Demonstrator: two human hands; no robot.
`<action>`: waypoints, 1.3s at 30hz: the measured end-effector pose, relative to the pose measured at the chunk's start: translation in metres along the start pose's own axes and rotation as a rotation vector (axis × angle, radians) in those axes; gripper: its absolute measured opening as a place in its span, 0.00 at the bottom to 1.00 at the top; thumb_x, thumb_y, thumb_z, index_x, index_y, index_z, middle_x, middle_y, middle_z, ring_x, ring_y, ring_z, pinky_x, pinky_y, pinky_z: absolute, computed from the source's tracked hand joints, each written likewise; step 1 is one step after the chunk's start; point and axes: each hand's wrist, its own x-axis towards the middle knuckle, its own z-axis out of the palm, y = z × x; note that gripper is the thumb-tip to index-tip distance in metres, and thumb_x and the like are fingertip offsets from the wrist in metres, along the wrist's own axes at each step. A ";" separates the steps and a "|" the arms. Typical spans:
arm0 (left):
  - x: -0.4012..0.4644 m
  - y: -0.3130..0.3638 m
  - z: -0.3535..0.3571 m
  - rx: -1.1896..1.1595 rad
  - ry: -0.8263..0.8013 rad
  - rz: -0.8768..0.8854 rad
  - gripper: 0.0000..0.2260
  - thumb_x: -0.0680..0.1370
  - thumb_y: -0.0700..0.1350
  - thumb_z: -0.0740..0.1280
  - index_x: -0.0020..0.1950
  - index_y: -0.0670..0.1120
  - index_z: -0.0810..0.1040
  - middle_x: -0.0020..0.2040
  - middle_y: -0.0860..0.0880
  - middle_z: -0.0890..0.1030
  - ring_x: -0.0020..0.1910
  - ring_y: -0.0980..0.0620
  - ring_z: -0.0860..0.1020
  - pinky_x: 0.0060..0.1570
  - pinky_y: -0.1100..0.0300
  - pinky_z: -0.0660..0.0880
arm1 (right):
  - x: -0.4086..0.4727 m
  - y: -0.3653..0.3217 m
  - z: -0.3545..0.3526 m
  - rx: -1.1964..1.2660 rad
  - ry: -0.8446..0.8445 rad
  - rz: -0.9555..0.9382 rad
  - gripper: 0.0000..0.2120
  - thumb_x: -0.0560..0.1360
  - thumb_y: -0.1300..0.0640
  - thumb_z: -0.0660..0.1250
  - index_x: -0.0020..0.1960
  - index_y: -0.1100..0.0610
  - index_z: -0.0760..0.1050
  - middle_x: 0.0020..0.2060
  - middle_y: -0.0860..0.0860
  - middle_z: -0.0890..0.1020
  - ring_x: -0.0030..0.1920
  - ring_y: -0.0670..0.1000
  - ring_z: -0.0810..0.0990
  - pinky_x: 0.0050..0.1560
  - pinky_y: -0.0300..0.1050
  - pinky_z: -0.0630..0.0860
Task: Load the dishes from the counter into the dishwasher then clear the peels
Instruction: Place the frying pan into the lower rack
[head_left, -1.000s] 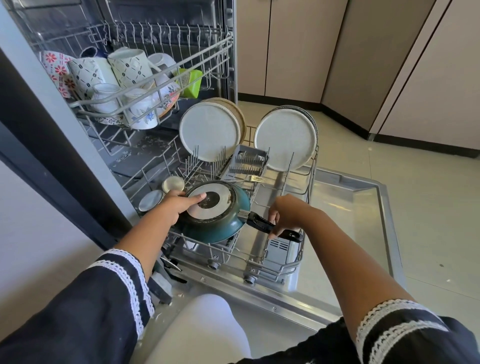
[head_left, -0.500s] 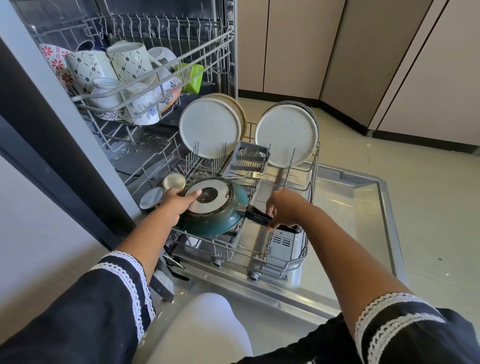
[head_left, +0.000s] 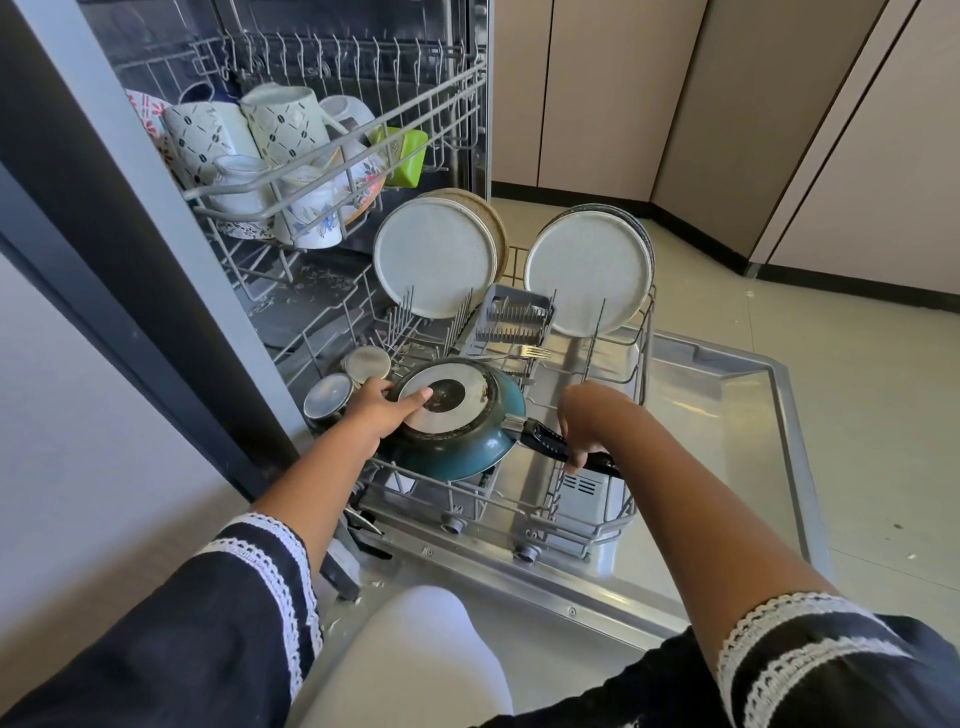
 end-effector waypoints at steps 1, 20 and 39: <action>-0.001 0.000 0.001 0.012 -0.001 0.007 0.36 0.71 0.59 0.72 0.72 0.44 0.66 0.70 0.44 0.70 0.67 0.45 0.69 0.62 0.55 0.67 | 0.000 0.000 0.000 -0.003 -0.002 0.012 0.34 0.61 0.47 0.82 0.62 0.60 0.76 0.58 0.56 0.79 0.58 0.58 0.78 0.58 0.55 0.77; -0.012 0.010 0.023 0.336 0.203 0.084 0.36 0.74 0.67 0.62 0.73 0.44 0.64 0.70 0.39 0.69 0.69 0.36 0.65 0.66 0.41 0.66 | -0.005 0.009 -0.007 0.264 0.090 -0.030 0.22 0.72 0.45 0.72 0.59 0.59 0.79 0.57 0.54 0.81 0.59 0.56 0.77 0.62 0.53 0.74; -0.111 0.111 0.177 0.584 -0.181 0.640 0.29 0.79 0.62 0.57 0.77 0.51 0.58 0.79 0.45 0.50 0.78 0.43 0.40 0.71 0.35 0.36 | -0.013 0.065 -0.018 0.628 0.584 0.300 0.17 0.74 0.64 0.63 0.62 0.55 0.76 0.66 0.56 0.69 0.65 0.60 0.69 0.63 0.55 0.72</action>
